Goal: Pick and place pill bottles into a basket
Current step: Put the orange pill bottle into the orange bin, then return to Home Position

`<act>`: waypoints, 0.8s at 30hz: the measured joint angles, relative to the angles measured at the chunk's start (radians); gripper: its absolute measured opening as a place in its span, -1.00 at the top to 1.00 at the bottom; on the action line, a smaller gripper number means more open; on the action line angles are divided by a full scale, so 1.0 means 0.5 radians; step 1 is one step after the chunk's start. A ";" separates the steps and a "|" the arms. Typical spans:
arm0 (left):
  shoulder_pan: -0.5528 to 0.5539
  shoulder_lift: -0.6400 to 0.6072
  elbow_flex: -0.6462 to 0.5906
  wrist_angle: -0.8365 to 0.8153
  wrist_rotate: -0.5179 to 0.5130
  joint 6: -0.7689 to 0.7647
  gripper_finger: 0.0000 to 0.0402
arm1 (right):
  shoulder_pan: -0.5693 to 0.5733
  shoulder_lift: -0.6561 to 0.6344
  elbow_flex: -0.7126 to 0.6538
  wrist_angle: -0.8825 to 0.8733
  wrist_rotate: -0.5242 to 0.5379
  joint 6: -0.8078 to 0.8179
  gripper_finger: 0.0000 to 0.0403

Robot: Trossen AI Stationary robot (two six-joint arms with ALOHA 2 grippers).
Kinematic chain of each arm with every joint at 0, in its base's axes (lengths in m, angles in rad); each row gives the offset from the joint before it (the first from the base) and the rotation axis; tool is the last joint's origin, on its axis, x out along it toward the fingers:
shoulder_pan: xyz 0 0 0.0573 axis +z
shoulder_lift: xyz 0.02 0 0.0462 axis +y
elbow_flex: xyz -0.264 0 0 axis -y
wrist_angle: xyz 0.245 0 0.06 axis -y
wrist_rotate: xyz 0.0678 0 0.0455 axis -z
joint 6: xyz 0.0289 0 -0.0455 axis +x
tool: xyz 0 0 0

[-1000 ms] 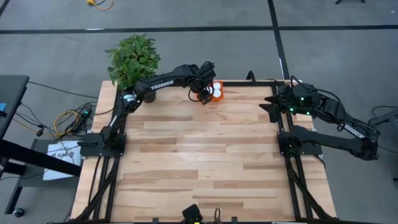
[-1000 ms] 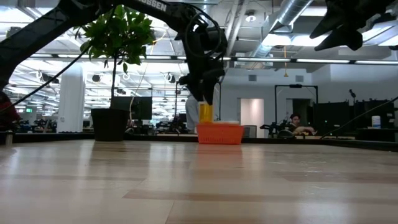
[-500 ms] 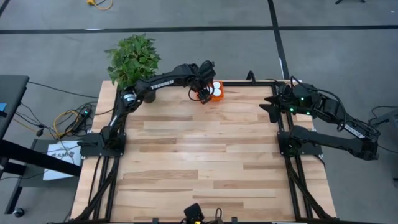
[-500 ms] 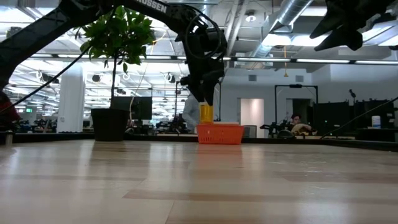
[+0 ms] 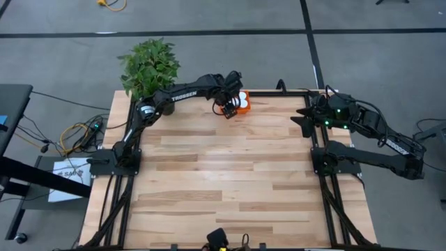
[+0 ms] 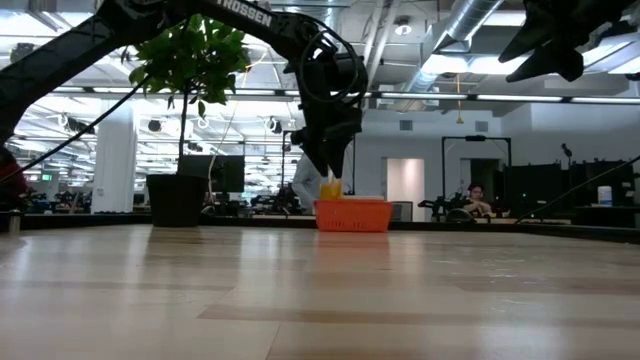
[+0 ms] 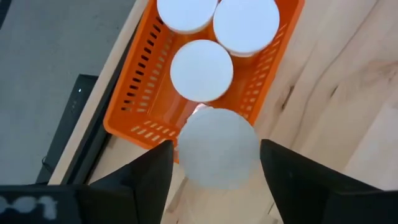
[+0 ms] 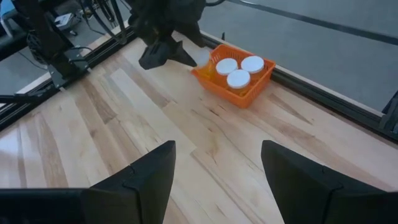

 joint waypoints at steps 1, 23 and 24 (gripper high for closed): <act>0.002 0.000 0.000 0.000 0.000 0.001 -0.17 | 0.000 0.000 0.000 0.000 0.000 0.000 -0.15; -0.018 -0.001 0.288 -0.393 -0.007 -0.009 -0.31 | 0.000 0.000 0.000 0.000 0.000 -0.003 -0.15; -0.026 -0.011 0.353 -0.462 -0.009 -0.041 -0.31 | 0.000 0.000 0.000 0.000 0.000 -0.004 -0.15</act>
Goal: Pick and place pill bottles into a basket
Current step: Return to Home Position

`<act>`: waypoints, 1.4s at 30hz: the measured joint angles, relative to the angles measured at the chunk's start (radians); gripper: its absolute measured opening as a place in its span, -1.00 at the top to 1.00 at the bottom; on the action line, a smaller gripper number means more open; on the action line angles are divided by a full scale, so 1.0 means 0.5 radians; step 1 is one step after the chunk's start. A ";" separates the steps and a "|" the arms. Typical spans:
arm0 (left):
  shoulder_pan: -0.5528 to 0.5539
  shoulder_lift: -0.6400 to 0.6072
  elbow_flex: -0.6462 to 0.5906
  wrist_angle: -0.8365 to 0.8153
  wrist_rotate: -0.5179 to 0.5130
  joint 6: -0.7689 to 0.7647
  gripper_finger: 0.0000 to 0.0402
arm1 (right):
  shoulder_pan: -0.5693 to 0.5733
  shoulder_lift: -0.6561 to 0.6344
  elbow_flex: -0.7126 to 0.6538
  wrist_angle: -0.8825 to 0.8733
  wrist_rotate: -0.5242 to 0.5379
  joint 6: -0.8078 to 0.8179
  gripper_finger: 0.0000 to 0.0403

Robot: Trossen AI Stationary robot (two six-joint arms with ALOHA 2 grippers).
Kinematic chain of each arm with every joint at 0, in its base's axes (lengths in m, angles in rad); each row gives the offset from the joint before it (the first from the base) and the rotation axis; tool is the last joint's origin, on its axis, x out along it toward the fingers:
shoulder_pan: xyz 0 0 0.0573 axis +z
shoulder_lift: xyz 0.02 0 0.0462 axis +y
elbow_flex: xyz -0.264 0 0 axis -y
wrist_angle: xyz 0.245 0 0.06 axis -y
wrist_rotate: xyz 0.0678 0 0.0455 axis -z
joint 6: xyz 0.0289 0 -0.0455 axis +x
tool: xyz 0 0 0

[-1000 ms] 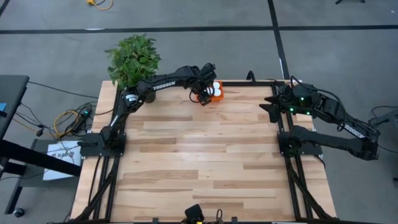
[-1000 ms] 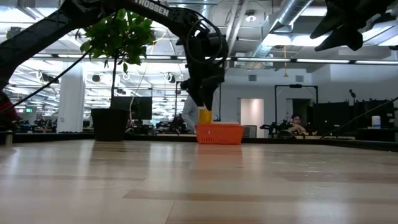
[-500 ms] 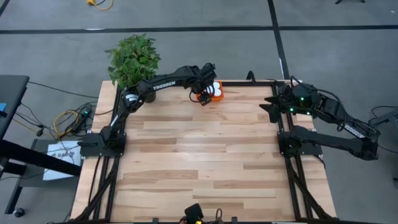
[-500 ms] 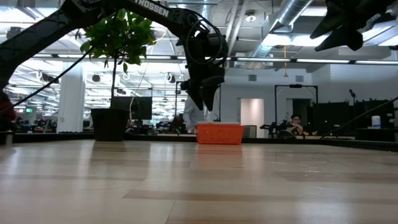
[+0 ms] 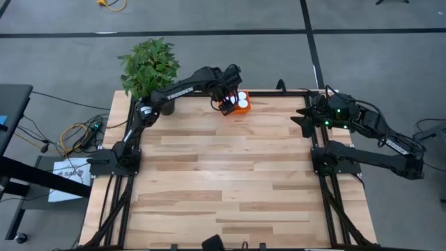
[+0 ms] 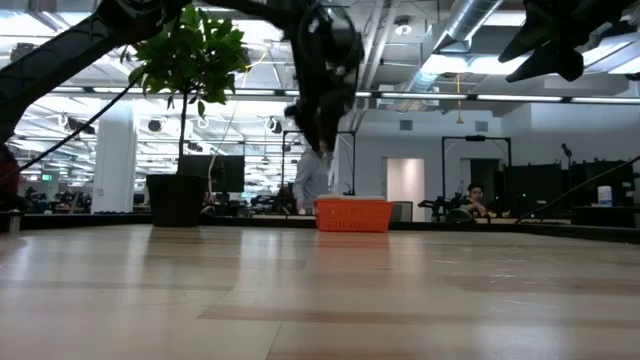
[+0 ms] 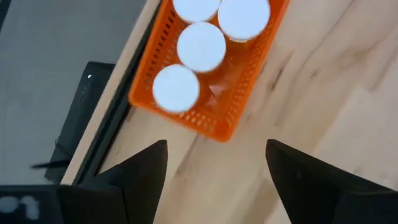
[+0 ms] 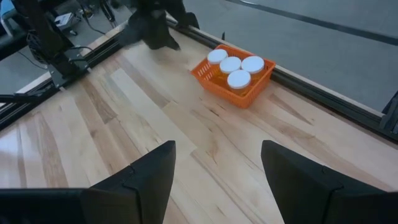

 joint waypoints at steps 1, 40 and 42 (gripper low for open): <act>-0.019 -0.014 0.067 -0.065 -0.024 -0.030 -0.31 | 0.001 0.000 0.000 -0.001 -0.001 -0.001 -0.15; -1.251 -2.623 -3.603 2.744 -0.884 -1.053 -0.31 | 0.011 -1.103 -0.065 -0.647 -0.038 -0.150 -0.15; -1.305 -2.694 -3.740 2.879 -0.989 -1.063 -0.31 | 0.010 -1.102 -0.100 -0.594 -0.033 -0.161 -0.15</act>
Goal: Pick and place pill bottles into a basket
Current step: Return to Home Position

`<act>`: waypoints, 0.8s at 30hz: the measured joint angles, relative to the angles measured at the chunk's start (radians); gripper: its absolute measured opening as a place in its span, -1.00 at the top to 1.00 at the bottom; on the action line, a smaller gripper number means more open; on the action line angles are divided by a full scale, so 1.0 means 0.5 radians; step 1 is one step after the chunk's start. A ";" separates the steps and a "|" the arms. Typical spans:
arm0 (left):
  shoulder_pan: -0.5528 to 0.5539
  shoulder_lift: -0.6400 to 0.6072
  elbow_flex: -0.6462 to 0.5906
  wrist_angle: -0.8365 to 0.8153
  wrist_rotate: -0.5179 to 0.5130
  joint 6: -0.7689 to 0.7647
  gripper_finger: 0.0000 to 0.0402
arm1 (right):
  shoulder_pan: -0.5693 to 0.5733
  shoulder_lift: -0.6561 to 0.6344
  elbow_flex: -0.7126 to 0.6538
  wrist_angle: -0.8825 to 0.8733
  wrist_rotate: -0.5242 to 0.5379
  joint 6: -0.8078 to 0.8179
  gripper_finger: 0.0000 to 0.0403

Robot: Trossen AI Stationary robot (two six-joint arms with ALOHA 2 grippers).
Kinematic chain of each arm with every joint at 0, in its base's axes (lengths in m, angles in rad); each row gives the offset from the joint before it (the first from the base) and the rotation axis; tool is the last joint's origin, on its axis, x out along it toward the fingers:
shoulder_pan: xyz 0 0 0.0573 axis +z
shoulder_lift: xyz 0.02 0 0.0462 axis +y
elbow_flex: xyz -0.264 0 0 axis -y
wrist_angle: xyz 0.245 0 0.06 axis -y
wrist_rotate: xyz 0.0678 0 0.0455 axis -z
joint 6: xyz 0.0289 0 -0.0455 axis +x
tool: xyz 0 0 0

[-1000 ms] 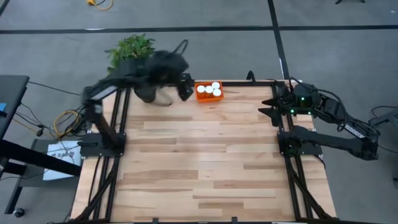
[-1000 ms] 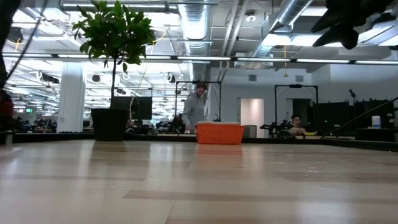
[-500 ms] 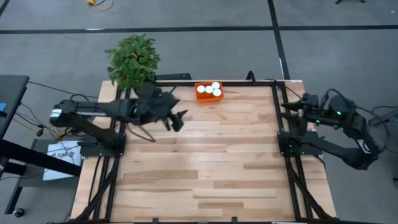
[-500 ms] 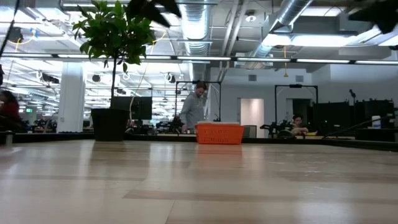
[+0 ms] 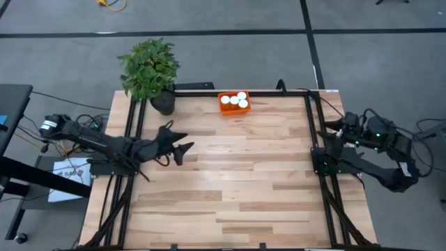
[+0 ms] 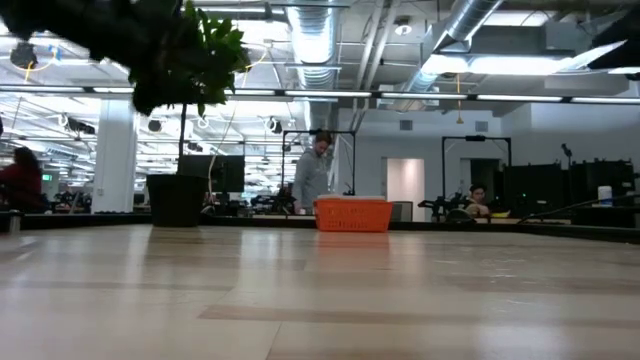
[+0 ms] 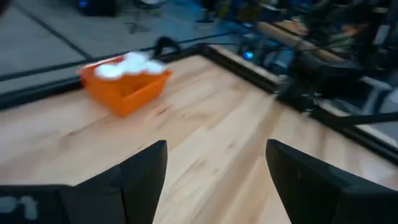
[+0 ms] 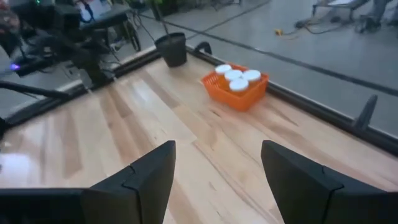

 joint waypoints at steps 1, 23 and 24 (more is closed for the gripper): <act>-0.025 -0.027 -0.066 0.018 -0.070 -0.039 -0.31 | 0.006 -0.001 -0.020 0.003 0.018 -0.022 -0.15; -0.296 -0.247 -0.825 -0.054 -0.222 -0.895 -0.31 | 0.003 0.000 -0.220 0.065 0.041 0.044 -0.15; -0.302 -0.251 -0.825 -0.073 -0.204 -0.897 -0.31 | 0.004 0.000 -0.220 0.070 0.039 0.050 -0.15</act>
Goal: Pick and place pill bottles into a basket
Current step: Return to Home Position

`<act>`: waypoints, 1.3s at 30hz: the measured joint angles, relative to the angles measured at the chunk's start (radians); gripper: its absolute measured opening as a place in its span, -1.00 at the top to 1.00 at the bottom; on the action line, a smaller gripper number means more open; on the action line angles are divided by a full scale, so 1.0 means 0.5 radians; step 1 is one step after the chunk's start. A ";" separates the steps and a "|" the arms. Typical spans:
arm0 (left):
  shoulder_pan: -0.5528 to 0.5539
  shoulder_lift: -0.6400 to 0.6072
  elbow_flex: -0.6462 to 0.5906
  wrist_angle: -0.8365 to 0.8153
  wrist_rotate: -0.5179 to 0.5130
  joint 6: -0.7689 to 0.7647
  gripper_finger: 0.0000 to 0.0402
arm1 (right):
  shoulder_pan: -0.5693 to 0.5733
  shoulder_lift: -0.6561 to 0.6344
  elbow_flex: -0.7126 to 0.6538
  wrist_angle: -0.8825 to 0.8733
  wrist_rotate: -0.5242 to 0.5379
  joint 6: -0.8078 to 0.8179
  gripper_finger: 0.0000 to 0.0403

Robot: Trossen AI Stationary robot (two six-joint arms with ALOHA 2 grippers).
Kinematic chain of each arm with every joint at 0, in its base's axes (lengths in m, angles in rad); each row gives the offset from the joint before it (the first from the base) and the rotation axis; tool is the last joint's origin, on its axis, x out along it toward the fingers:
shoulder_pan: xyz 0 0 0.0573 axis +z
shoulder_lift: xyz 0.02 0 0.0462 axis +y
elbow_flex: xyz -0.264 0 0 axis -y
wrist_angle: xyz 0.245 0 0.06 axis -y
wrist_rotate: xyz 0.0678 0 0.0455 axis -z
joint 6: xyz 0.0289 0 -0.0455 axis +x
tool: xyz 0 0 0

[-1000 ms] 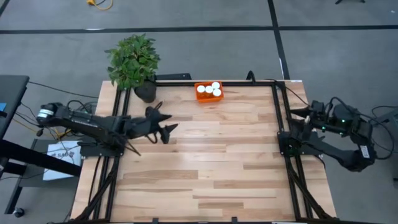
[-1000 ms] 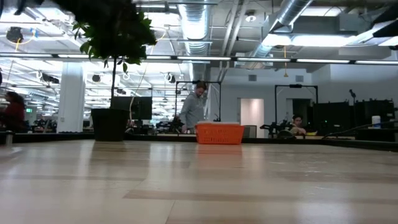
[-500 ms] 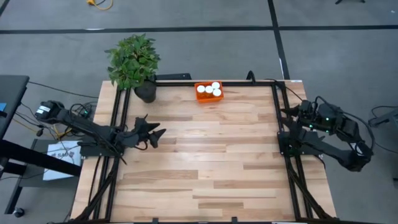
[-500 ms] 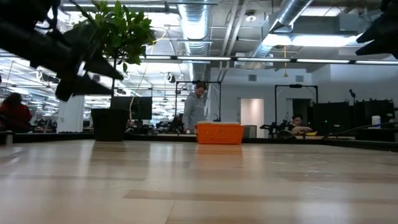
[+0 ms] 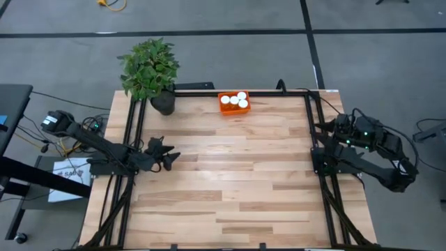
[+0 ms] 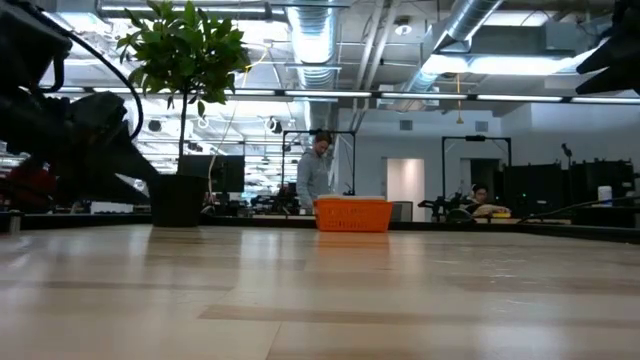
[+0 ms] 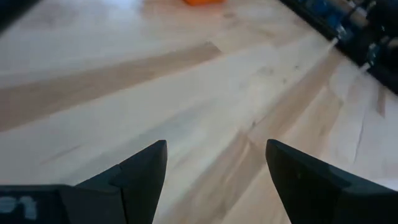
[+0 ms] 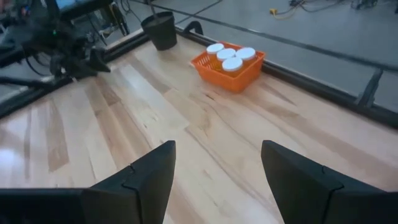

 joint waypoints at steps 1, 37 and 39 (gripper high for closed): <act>-0.006 0.000 0.000 -0.017 0.031 -0.013 -0.31 | 0.000 0.000 0.000 0.001 -0.002 0.038 -0.15; 0.016 -0.201 0.000 -0.145 0.682 0.314 -0.31 | 0.000 0.000 0.000 0.000 -0.005 0.183 -0.15; 0.048 -0.358 0.000 -0.145 0.683 0.314 -0.31 | 0.000 0.000 0.000 0.000 -0.005 0.183 -0.15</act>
